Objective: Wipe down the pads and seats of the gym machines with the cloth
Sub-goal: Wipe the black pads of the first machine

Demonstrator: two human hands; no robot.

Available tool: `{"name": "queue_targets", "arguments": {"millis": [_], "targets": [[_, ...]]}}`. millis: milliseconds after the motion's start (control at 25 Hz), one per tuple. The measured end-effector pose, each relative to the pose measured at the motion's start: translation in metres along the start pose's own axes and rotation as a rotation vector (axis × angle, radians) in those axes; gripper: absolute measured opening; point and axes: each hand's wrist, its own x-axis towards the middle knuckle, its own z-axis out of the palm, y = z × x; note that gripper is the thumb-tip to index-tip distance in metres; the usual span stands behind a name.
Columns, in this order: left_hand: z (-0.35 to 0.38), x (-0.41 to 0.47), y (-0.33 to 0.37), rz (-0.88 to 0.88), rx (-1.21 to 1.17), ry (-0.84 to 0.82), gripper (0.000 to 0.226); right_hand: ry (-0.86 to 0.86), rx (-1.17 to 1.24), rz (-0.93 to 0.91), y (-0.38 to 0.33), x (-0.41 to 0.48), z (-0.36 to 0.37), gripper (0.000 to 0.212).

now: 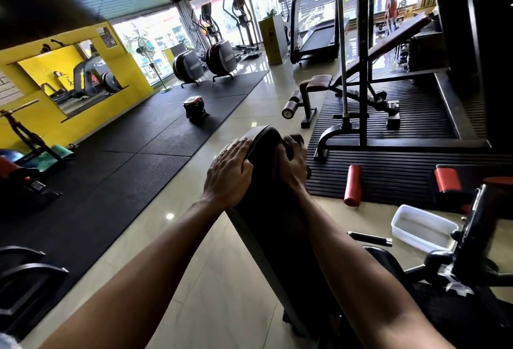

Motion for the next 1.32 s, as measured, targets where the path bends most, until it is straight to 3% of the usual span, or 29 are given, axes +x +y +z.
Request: {"name": "queue_targets", "arguments": {"millis": [120, 240, 360, 480, 600, 720, 880, 1000, 1120, 1320], "targets": [[0.001, 0.002, -0.001, -0.007, 0.022, 0.006, 0.066, 0.018, 0.02, -0.261, -0.02, -0.033, 0.011, 0.051], [0.001, 0.0, 0.001, 0.007, 0.032, 0.003, 0.067, 0.031, 0.071, -0.397, 0.025, -0.087, 0.013, 0.056], [0.001, 0.0, 0.001, 0.02, 0.022, 0.012, 0.066, 0.044, 0.053, -0.21, 0.07, -0.076, 0.002, 0.059], [0.0, 0.001, 0.001, 0.017, 0.026, 0.007, 0.067, 0.012, -0.01, -0.026, 0.069, -0.024, -0.008, 0.059], [-0.001, -0.001, 0.002, 0.03, 0.026, 0.007, 0.067, -0.012, -0.021, -0.122, 0.051, 0.0, -0.007, 0.051], [0.0, 0.0, 0.001, 0.041, 0.033, 0.02, 0.068, -0.036, 0.041, -0.211, 0.07, -0.022, -0.004, 0.059], [0.003, 0.002, -0.001, 0.05, 0.04, 0.037, 0.066, -0.032, 0.026, -0.09, 0.111, -0.02, -0.014, 0.064], [0.004, 0.002, -0.004, 0.061, 0.045, 0.056, 0.066, -0.096, 0.02, -0.002, 0.078, 0.02, -0.018, 0.057], [0.004, 0.002, -0.003, 0.056, 0.037, 0.058, 0.066, -0.224, -0.006, -0.047, 0.047, 0.054, -0.019, 0.051], [0.005, 0.002, -0.003, 0.069, 0.034, 0.065, 0.066, -0.235, 0.009, 0.061, 0.08, 0.064, -0.019, 0.045]]}}
